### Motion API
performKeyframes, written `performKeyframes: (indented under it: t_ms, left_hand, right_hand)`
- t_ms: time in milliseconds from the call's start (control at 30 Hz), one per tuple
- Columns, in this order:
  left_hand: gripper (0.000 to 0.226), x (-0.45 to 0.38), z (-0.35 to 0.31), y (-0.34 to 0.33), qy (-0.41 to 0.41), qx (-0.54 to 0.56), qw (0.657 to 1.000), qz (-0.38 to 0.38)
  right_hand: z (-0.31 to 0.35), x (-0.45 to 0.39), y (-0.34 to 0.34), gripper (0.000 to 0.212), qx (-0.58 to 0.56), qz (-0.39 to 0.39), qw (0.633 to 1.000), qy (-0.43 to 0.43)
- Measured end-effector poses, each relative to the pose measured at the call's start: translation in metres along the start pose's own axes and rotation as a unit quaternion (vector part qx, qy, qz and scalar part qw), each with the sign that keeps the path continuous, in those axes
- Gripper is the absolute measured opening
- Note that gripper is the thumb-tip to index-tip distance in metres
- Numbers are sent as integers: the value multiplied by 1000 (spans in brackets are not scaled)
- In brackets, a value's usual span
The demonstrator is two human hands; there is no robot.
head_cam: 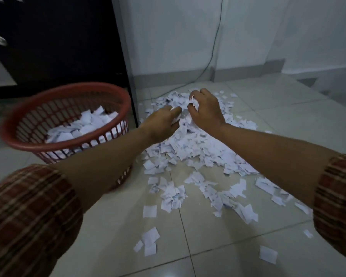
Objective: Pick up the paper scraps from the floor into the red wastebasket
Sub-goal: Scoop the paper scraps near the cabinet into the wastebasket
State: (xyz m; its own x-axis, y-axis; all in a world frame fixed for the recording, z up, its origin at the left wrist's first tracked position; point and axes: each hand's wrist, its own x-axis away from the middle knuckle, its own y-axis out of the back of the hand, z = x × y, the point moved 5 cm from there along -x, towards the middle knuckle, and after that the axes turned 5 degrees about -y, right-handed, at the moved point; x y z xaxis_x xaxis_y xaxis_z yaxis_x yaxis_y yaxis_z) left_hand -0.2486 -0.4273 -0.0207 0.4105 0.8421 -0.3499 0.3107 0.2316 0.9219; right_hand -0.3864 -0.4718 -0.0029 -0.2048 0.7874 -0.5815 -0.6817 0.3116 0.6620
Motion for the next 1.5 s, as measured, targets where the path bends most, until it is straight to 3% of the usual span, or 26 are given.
performKeyframes:
  t_ms: [333, 533, 700, 800, 867, 1000, 1133, 1233, 1367, 1500]
  left_hand:
    - [23, 18, 54, 128, 56, -73, 995, -41]
    - [12, 59, 121, 166, 153, -82, 984, -45]
    - [32, 93, 163, 167, 234, -110, 966, 3]
    - [40, 108, 174, 160, 261, -88, 961, 36]
    - [46, 114, 177, 153, 259, -53, 963, 58]
    - [49, 123, 187, 136, 275, -88, 945, 150]
    - [65, 133, 198, 124, 334, -126, 897, 261]
    - [71, 131, 201, 125, 359, -90, 895, 251]
    - [75, 121, 204, 127, 364, -72, 901, 224]
    - [62, 105, 192, 129, 324, -69, 925, 186]
  right_hand:
    - [95, -63, -8, 19, -75, -65, 994, 46]
    - [147, -69, -54, 24, -123, -33, 990, 54]
    - [184, -75, -92, 14, -165, 3, 985, 44]
    - [204, -79, -116, 8, -174, 66, 982, 21]
    - [215, -76, -134, 5, -170, 160, 972, -9]
    - [223, -58, -161, 20, -66, 375, 924, -19]
    - [212, -51, -172, 54, -47, 453, 890, -39]
    - [208, -55, -167, 63, -49, 447, 893, -10]
    - [201, -59, -156, 24, -61, 433, 899, 12]
    - [191, -63, -153, 29, -38, 361, 929, 67]
